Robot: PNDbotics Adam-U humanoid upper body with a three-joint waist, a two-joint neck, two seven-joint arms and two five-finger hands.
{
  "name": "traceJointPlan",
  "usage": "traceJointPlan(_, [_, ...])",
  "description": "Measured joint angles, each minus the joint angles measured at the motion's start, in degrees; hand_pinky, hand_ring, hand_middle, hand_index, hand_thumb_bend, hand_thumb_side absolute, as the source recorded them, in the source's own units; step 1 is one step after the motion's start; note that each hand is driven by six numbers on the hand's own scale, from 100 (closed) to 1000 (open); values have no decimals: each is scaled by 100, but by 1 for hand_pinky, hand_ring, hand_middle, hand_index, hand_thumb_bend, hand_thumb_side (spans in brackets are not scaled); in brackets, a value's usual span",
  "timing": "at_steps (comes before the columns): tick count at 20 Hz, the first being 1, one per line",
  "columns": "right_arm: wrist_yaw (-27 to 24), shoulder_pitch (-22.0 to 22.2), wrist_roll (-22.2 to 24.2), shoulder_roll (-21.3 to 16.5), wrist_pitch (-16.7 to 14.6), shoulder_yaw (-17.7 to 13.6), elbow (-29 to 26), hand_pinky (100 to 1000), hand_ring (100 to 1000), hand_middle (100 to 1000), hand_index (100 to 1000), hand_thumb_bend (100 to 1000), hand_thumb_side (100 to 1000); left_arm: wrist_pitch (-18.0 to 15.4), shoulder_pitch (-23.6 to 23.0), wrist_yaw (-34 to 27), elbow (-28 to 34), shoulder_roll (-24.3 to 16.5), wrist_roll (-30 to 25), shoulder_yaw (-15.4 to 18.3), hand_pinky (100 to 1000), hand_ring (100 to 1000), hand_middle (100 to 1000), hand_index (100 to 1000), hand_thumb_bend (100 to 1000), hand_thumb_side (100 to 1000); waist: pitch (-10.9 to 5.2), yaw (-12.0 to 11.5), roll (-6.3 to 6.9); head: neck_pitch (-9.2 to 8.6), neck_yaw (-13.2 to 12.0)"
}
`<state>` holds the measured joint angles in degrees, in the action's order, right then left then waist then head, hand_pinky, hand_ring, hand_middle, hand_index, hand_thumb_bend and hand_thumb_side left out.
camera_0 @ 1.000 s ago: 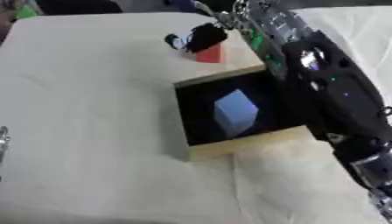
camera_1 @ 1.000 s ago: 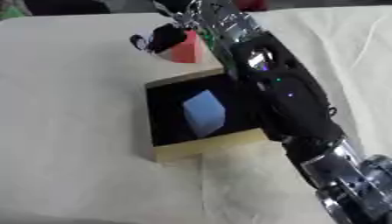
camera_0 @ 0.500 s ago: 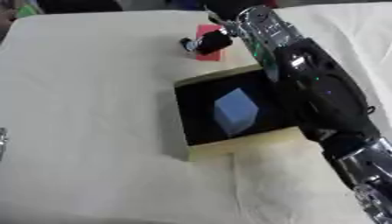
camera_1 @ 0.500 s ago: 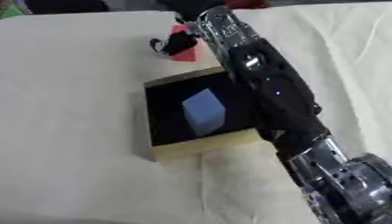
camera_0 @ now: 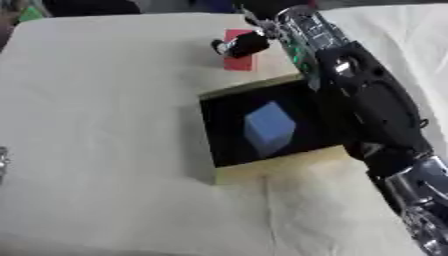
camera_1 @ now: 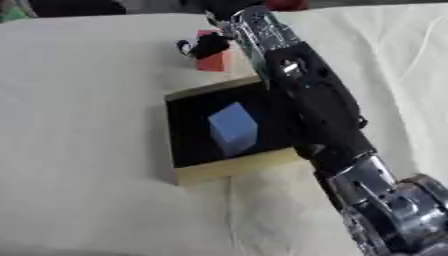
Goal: Pick up objects on the table and place them in the box.
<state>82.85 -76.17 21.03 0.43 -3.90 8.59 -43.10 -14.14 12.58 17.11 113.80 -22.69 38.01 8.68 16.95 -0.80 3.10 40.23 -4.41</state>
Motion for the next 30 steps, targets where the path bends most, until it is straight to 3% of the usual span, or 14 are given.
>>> traceJointPlan(3, [9,-30,122,34,10,-61,98,867,938,848,1000,435,788,4,2,-1,0,1,-7,0,751,711,733,935,102,859,0,-8,4,-2,1])
traceJointPlan(7, [20,-80,447,65,-124,-142,210,875,945,850,1000,519,544,4,3,-2,0,2,-10,0,751,712,732,935,103,856,0,-25,6,-3,2])
traceJointPlan(10, [87,-120,711,78,-189,-189,230,875,941,846,1000,526,480,3,8,-4,0,2,-11,0,750,712,732,935,104,854,0,-25,8,-3,7])
traceJointPlan(16, [401,-150,834,120,-21,-337,230,878,940,844,1000,518,449,2,8,-17,0,3,-12,0,750,712,732,935,101,848,1,-31,31,-7,12])
traceJointPlan(30, [908,-151,531,279,633,-625,288,875,933,838,1000,456,477,1,8,-20,0,47,-27,0,748,711,732,935,100,849,52,-40,37,-63,53])
